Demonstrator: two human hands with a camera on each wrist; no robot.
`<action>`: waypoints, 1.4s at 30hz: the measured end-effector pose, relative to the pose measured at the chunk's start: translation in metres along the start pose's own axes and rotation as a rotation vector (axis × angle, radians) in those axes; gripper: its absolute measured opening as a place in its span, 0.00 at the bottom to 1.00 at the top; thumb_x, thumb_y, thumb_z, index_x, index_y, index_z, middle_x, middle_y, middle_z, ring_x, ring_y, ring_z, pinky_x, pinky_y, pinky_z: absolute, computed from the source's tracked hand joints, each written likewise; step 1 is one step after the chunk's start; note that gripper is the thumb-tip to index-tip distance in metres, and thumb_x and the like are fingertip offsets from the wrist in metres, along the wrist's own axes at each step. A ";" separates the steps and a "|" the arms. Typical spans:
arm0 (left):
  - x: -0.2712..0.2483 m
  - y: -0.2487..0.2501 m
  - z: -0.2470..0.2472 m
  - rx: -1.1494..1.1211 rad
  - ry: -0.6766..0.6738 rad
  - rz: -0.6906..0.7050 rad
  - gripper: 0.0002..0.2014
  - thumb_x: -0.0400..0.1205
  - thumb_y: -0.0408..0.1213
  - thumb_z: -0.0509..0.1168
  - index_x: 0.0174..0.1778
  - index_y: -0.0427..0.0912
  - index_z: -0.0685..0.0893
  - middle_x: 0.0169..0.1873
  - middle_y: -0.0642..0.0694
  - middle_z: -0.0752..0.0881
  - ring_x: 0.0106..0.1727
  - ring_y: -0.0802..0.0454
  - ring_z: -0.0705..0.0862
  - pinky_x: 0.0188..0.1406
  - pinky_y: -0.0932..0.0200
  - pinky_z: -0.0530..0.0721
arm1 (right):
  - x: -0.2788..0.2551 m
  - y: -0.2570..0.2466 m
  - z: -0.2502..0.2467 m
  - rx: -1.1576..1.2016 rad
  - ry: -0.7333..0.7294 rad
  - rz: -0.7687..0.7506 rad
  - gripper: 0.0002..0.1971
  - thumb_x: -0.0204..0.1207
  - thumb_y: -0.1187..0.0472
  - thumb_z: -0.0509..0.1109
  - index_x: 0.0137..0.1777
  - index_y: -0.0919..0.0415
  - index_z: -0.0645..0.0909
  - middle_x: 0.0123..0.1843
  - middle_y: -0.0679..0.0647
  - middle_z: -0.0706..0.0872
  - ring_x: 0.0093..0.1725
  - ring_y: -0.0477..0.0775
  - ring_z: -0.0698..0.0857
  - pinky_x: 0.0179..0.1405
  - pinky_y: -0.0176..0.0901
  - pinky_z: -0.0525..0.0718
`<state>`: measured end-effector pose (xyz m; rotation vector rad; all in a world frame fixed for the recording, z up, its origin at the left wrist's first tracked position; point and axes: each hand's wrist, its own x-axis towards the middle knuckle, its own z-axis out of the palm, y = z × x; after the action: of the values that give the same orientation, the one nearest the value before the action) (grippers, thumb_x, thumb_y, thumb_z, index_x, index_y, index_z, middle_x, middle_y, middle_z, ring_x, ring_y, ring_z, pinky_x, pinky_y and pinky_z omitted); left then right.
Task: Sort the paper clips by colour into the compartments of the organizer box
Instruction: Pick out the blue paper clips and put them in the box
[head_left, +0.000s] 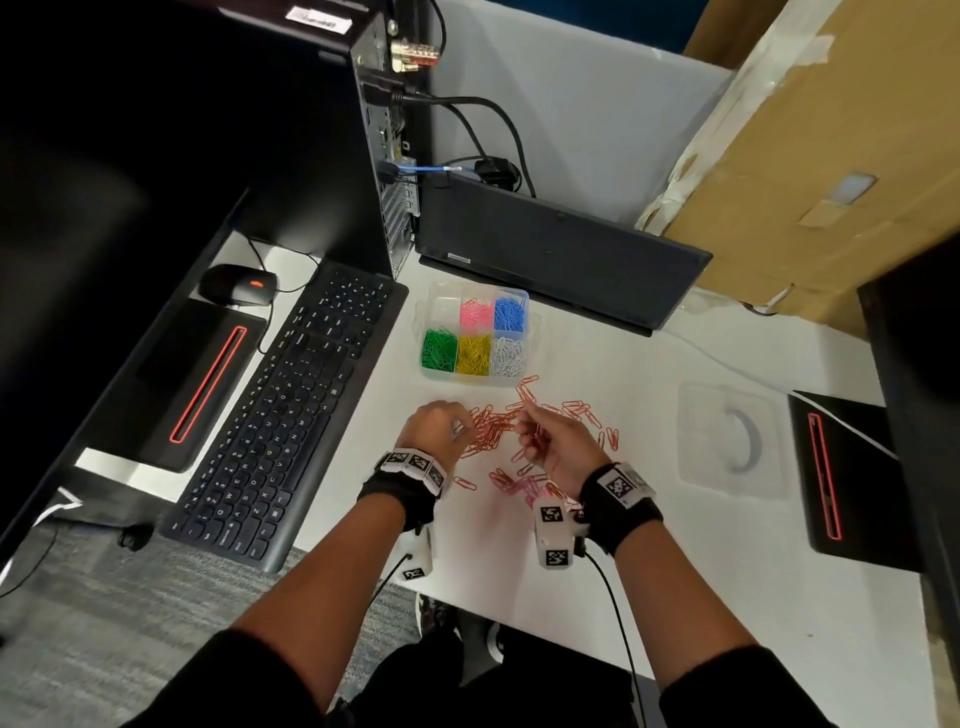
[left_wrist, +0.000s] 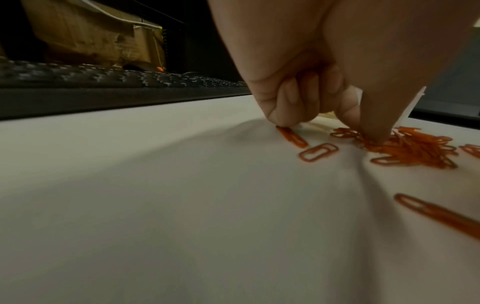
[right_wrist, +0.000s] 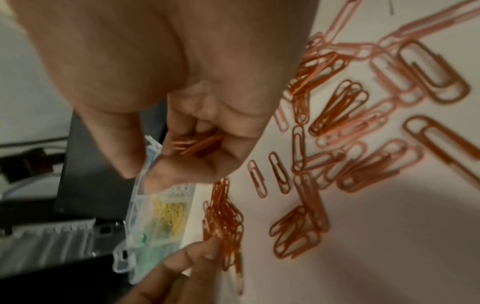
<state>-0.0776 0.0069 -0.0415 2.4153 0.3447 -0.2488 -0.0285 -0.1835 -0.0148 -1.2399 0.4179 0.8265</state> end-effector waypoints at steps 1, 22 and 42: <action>0.001 0.000 -0.001 -0.011 -0.013 -0.002 0.04 0.78 0.44 0.72 0.43 0.49 0.87 0.44 0.50 0.87 0.43 0.52 0.82 0.43 0.63 0.76 | 0.004 0.000 0.000 -0.108 0.036 -0.016 0.11 0.79 0.56 0.74 0.50 0.65 0.87 0.34 0.53 0.84 0.30 0.46 0.79 0.29 0.36 0.80; -0.015 -0.009 0.003 -0.529 -0.019 -0.169 0.14 0.87 0.38 0.57 0.37 0.48 0.82 0.30 0.46 0.83 0.33 0.48 0.76 0.38 0.61 0.74 | 0.036 -0.001 0.045 -1.374 0.241 -0.230 0.10 0.72 0.51 0.77 0.42 0.57 0.93 0.42 0.51 0.93 0.45 0.50 0.90 0.51 0.41 0.87; -0.020 0.007 0.001 -0.980 -0.152 -0.396 0.16 0.81 0.24 0.54 0.50 0.36 0.89 0.33 0.37 0.88 0.26 0.54 0.72 0.26 0.63 0.67 | -0.012 -0.008 -0.021 0.011 -0.017 0.142 0.11 0.81 0.54 0.70 0.46 0.63 0.84 0.37 0.55 0.85 0.36 0.50 0.83 0.36 0.40 0.86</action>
<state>-0.0946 -0.0027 -0.0327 1.3471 0.6846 -0.3349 -0.0273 -0.2078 -0.0077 -1.2024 0.5004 0.9533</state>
